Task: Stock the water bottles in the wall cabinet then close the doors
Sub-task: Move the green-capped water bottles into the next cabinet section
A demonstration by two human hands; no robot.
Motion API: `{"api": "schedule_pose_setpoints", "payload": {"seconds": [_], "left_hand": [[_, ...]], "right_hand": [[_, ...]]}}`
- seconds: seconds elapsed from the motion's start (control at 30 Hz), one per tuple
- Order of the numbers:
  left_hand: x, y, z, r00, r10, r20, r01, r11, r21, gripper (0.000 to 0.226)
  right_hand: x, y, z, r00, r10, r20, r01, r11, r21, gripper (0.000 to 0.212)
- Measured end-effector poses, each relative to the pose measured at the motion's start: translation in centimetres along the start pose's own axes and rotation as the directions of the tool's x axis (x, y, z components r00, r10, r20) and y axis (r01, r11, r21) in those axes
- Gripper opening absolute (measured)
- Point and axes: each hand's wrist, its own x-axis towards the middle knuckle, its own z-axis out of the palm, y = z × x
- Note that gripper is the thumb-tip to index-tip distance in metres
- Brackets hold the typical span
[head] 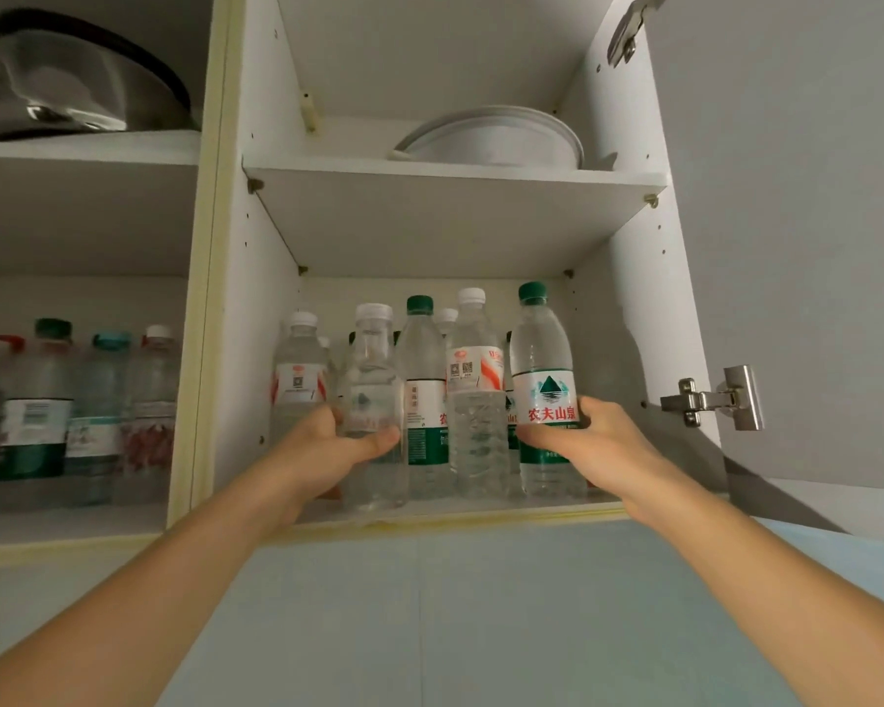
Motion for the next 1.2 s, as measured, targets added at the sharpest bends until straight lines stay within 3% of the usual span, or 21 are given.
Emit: {"api": "schedule_pose_setpoints", "payload": {"seconds": [0.3,0.47,0.6,0.77,1.03,1.2], "left_hand": [[0.9,1.8,6.4,0.994,0.073,0.083,-0.077,0.996,0.038,0.048],[1.3,1.8,8.4,0.992,0.088,0.091,-0.09,0.996,0.012,0.031],[1.9,2.3,10.2,0.989,0.104,0.104,-0.107,0.994,0.02,0.03],[2.5,2.5,12.0,0.994,0.107,0.011,-0.108,0.986,0.128,0.066],[2.3,2.8,12.7,0.989,0.137,-0.063,-0.119,0.965,0.235,0.078],[1.7,2.7,11.9,0.979,0.205,-0.025,-0.183,0.919,0.349,0.074]], "right_hand": [[-0.3,0.8,-0.1,0.987,-0.103,-0.124,0.085,0.986,-0.145,0.046],[0.0,1.6,-1.5,0.98,-0.107,-0.167,0.069,0.973,-0.219,0.05],[0.5,2.4,-2.1,0.97,-0.111,-0.217,0.049,0.961,-0.272,0.053],[1.0,3.2,-2.3,0.961,-0.11,-0.252,0.026,0.949,-0.315,0.059],[0.7,3.8,-1.7,0.946,-0.118,-0.302,-0.049,0.869,-0.493,0.069],[0.4,3.9,-1.3,0.921,-0.141,-0.364,-0.081,0.842,-0.533,0.099]]}}
